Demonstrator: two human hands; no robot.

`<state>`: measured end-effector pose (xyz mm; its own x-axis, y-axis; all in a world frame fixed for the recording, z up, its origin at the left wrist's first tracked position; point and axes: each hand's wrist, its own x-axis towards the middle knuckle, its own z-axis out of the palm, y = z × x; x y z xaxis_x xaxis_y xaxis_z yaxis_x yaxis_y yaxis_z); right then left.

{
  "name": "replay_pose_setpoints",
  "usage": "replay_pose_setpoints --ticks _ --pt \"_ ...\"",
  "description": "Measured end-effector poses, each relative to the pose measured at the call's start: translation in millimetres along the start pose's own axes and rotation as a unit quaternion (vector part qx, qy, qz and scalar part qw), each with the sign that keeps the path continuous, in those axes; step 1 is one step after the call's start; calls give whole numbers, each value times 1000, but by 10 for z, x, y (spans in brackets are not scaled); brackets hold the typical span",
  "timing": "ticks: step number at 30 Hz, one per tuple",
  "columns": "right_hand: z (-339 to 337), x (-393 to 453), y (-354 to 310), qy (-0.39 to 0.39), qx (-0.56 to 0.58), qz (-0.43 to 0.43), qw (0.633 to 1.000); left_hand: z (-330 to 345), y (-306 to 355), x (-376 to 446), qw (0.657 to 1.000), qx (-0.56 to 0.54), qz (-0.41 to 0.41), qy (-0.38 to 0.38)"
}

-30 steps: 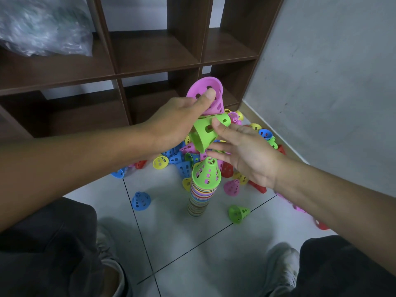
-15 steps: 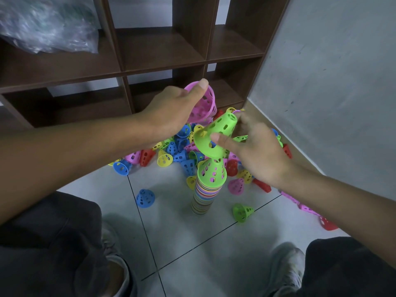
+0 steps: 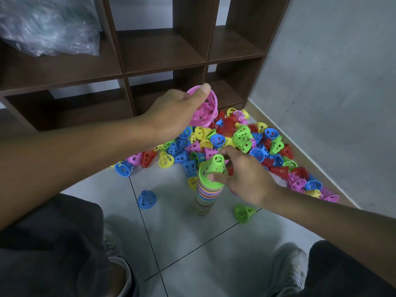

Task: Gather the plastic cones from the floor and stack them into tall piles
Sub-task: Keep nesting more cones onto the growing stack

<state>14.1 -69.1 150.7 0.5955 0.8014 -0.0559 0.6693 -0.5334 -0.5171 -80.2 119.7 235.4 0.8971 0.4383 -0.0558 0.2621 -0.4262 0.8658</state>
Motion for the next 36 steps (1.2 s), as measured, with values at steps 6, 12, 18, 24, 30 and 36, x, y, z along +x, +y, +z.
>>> replay_pose_setpoints --ticks 6,12,18,24,30,36 --pt "-80 40 -15 -7 48 -5 999 -10 -18 2 1000 3 13 8" --pt "-329 118 -152 89 109 -64 988 29 49 -26 997 64 52 5" --pt "-530 151 -218 122 78 -120 982 59 77 -67 995 45 69 -57" --pt "-515 145 -197 132 38 -158 978 72 74 -76 992 32 71 -97" --pt "-507 152 -165 137 25 -158 977 54 8 -15 995 -21 31 -96" --pt "-526 140 -154 129 27 -146 980 36 -41 39 998 -36 22 -40"
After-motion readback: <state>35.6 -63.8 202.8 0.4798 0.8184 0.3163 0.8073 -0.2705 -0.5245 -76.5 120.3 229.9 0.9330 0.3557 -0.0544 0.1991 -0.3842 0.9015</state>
